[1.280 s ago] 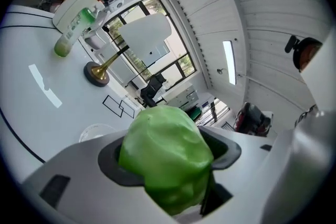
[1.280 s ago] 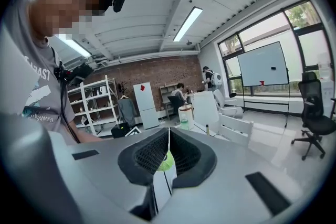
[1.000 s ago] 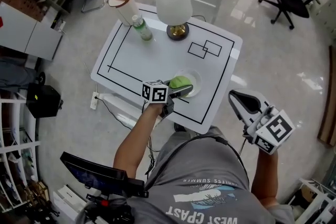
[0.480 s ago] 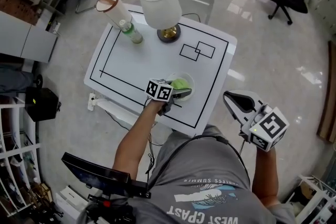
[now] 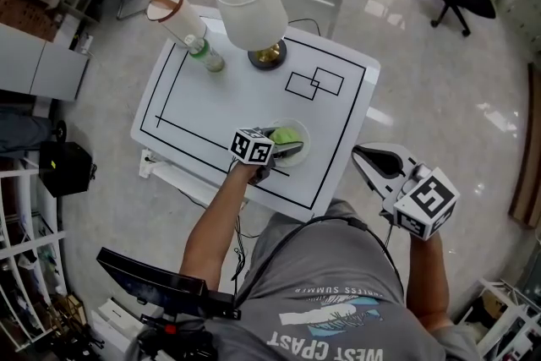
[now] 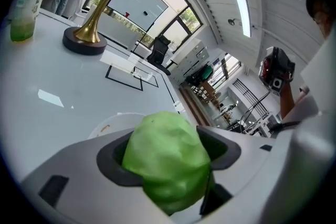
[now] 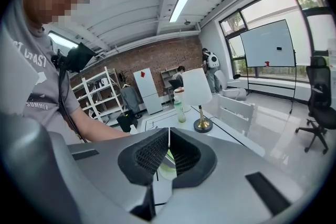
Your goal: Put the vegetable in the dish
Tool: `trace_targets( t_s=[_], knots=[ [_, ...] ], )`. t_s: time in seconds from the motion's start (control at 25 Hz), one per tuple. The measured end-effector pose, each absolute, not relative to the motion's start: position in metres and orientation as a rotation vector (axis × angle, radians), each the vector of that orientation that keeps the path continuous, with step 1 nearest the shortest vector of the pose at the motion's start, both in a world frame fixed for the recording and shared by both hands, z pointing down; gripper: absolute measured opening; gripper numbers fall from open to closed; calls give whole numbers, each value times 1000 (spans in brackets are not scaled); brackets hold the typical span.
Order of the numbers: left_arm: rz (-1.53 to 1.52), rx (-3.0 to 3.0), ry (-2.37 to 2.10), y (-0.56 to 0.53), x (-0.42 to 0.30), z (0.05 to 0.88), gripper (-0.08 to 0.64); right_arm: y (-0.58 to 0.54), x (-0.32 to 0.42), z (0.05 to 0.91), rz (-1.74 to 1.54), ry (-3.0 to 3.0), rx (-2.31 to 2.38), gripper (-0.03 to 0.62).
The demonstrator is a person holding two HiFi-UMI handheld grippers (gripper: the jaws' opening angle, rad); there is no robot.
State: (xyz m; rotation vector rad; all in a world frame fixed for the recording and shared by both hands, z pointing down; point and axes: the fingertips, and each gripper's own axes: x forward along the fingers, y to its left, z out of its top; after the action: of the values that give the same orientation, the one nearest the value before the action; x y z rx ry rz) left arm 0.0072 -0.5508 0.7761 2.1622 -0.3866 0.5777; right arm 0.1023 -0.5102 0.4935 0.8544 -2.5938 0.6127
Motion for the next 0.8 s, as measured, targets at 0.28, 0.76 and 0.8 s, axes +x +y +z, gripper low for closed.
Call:
trace_targets(
  t_s=[0.28,0.76,0.8],
  knots=[
    [600,2347,-615,-578,-10,768,385,-515,95,495,605,-2603,811,8],
    [475,2403,-748,-585,-17,748,428,-506,86,498,589,-2605,790,8],
    [451,2415,-765,-586,-19,739,428,-504,85,497,587,-2606,787,8]
  ],
)
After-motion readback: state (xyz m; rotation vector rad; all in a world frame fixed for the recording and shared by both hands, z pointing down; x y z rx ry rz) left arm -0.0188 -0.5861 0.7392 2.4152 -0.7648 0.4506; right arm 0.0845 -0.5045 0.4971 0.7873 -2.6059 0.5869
